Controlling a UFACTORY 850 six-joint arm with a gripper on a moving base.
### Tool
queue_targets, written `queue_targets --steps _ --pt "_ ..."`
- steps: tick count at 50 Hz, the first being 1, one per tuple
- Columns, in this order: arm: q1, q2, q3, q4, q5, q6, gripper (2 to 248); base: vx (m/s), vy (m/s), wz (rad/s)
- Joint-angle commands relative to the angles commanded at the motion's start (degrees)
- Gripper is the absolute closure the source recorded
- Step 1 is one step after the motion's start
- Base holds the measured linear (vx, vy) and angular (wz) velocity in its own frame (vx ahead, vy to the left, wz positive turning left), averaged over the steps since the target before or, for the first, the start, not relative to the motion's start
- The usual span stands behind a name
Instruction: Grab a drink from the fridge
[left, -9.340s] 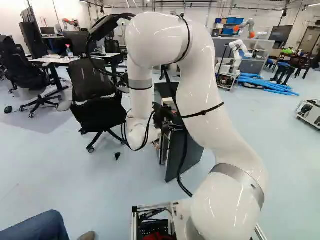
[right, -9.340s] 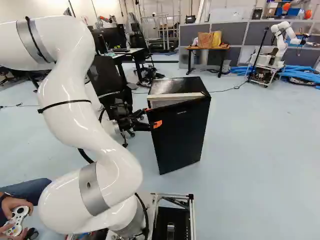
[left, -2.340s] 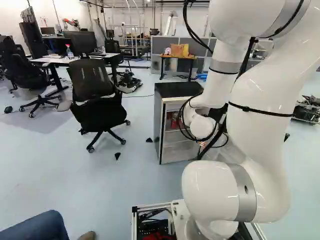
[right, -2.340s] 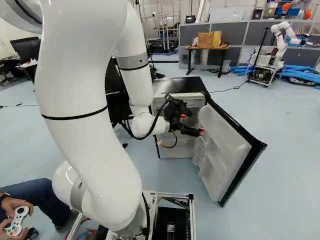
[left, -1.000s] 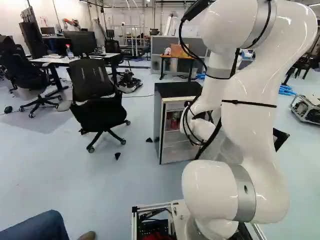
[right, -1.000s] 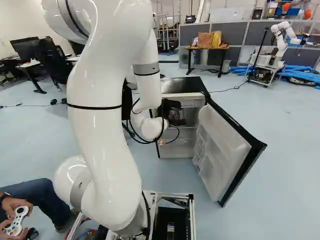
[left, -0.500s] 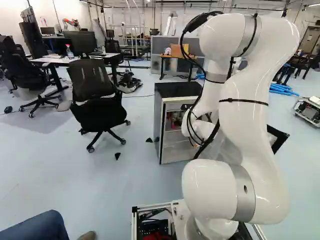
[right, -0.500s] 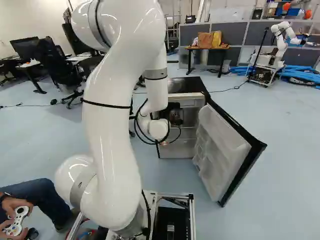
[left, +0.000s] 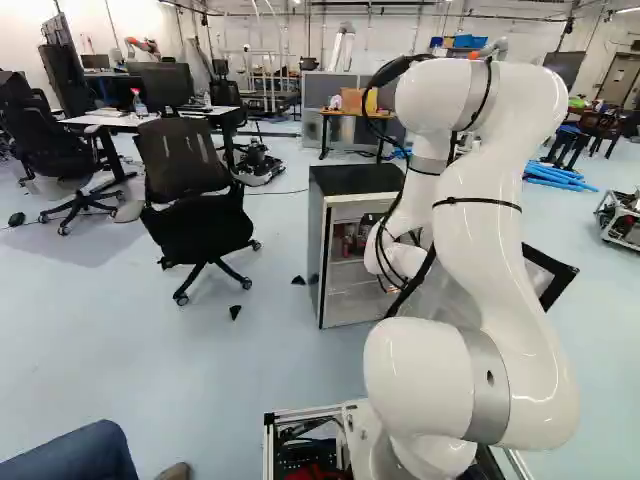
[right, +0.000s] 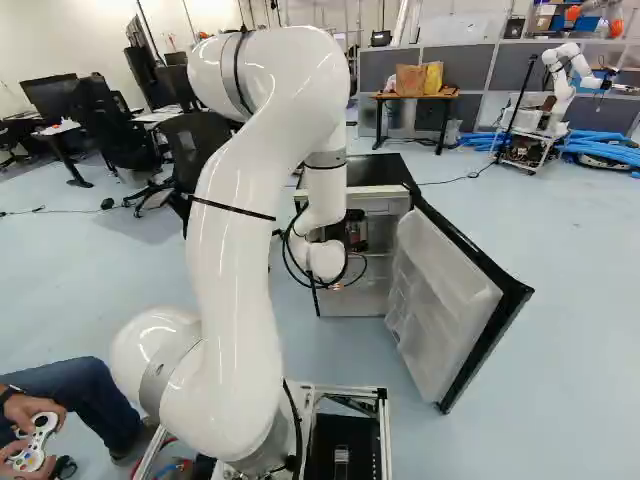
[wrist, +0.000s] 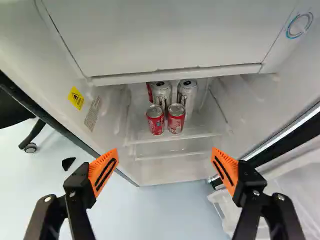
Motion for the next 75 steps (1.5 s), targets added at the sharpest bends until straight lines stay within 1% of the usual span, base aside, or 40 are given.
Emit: queue_targets --steps 26,40,75 --pt "-0.2 -8.3 -8.6 -2.2 0.0 0.0 3 0.000 0.000 0.000" --pt "-0.9 -12.3 -12.5 -3.3 0.2 0.0 3 0.000 0.000 0.000" --pt "-2.1 -22.1 -22.9 -5.8 5.0 0.0 3 0.000 0.000 0.000"
